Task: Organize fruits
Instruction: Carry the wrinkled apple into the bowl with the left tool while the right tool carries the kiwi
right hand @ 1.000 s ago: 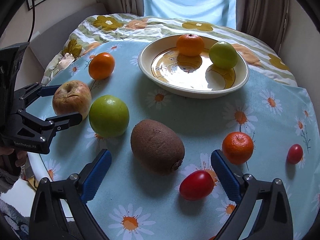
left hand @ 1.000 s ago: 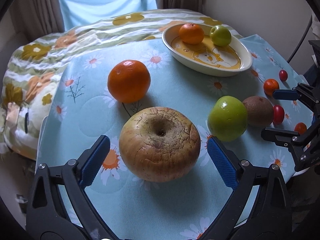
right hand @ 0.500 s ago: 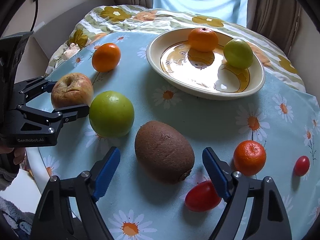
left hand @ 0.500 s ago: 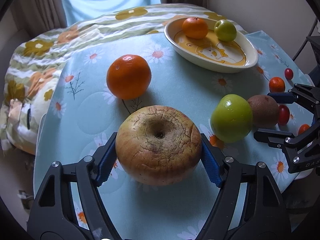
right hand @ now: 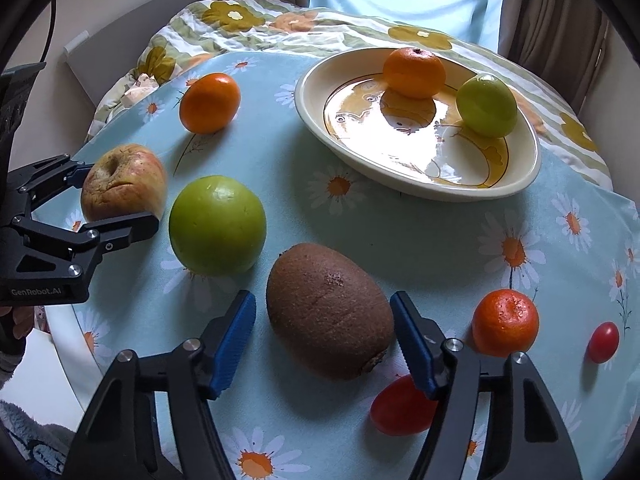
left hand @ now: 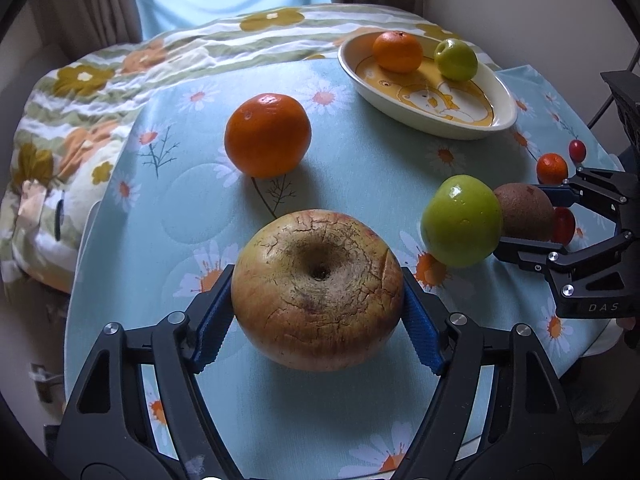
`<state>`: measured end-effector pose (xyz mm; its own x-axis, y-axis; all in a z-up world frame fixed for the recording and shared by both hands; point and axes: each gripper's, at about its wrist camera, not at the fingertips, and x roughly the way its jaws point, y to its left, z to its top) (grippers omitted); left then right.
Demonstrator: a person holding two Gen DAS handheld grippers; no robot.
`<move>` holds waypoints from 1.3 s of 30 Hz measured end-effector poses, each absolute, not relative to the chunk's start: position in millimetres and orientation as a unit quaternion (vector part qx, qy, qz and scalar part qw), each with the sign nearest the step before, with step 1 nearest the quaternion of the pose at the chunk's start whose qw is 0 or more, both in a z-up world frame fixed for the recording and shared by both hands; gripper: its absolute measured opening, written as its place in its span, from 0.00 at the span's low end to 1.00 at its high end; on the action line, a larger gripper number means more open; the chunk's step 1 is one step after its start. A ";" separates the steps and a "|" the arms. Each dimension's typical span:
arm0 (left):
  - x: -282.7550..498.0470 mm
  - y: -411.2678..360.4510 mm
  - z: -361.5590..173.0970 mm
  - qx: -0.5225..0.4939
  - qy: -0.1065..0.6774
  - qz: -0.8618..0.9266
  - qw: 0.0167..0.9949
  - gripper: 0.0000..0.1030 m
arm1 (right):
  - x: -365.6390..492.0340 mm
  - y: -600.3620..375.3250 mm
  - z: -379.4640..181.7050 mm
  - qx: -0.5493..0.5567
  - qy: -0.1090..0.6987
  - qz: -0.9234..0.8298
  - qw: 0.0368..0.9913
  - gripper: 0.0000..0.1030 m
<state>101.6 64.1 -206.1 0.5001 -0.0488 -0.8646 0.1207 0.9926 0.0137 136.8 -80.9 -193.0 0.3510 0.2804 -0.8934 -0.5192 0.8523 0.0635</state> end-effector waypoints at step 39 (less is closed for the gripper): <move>137.3 34.8 -98.5 -0.014 0.436 -0.017 0.900 0.79 | 179.3 -125.5 -97.4 -0.065 0.476 0.261 0.838 0.47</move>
